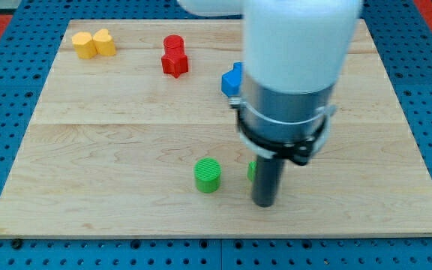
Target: Separate the blue cube from blue triangle
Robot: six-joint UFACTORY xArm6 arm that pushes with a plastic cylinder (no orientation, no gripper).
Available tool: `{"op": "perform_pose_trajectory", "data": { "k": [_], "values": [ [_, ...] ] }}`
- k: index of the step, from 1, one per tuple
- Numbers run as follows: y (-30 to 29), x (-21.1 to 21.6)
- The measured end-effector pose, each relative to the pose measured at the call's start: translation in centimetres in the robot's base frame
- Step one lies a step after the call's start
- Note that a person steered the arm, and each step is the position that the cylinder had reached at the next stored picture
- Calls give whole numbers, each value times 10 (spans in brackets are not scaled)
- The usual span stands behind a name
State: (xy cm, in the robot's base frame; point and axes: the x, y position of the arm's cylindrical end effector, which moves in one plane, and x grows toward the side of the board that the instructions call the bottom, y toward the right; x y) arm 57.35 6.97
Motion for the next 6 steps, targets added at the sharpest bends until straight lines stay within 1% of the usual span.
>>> {"op": "perform_pose_trajectory", "data": {
  "k": [1,2,3,4,5,6],
  "values": [
    [8,1],
    [60,14],
    [129,-16],
    [146,-33],
    [123,-63],
    [89,-108]
  ]
}}
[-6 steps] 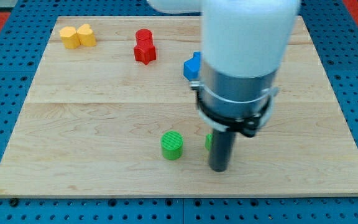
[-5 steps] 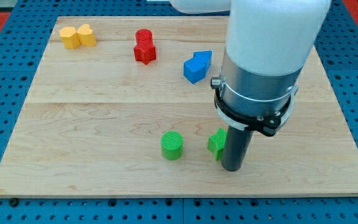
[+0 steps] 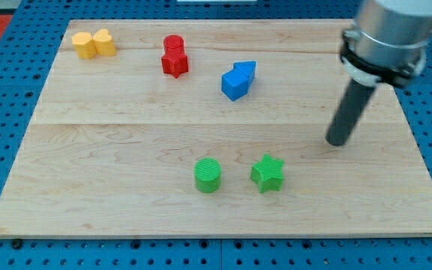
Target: Separate the blue cube from blue triangle
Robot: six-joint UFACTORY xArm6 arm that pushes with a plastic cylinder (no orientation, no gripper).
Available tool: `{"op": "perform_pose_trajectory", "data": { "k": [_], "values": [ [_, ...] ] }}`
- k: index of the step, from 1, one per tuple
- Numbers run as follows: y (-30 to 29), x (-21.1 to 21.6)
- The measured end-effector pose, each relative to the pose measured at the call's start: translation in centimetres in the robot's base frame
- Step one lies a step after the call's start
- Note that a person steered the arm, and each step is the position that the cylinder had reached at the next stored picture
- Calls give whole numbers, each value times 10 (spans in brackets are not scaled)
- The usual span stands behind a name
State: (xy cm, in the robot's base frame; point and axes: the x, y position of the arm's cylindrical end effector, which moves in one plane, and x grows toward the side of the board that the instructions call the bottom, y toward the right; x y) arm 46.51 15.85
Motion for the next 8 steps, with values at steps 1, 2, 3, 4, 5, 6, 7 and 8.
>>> {"op": "perform_pose_trajectory", "data": {
  "k": [1,2,3,4,5,6,7,8],
  "values": [
    [-52,-33],
    [-153,-28],
    [-198,-53],
    [-210,-87],
    [-189,-122],
    [-128,-98],
    [-58,-41],
    [-2,-19]
  ]
}}
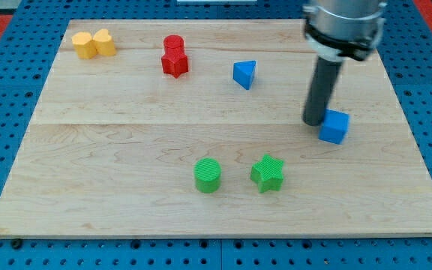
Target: Separate the blue cube from blue triangle
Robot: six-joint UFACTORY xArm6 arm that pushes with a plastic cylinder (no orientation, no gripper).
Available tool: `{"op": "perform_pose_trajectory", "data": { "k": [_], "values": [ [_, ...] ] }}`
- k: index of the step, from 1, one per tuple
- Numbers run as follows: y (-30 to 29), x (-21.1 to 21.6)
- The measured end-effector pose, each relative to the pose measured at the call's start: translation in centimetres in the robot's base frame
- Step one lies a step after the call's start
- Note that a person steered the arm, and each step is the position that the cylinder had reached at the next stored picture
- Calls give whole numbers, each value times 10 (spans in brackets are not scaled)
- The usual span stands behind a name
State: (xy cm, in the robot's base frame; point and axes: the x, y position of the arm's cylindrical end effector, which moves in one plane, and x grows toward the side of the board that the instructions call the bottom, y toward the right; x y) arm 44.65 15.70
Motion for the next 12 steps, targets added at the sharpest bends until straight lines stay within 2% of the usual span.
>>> {"op": "perform_pose_trajectory", "data": {
  "k": [1,2,3,4,5,7,9,10,11,12],
  "values": [
    [5,-18],
    [40,-9],
    [65,21],
    [32,31],
    [29,6],
    [31,32],
    [-36,33],
    [-1,54],
    [-27,67],
    [-23,30]
  ]
}}
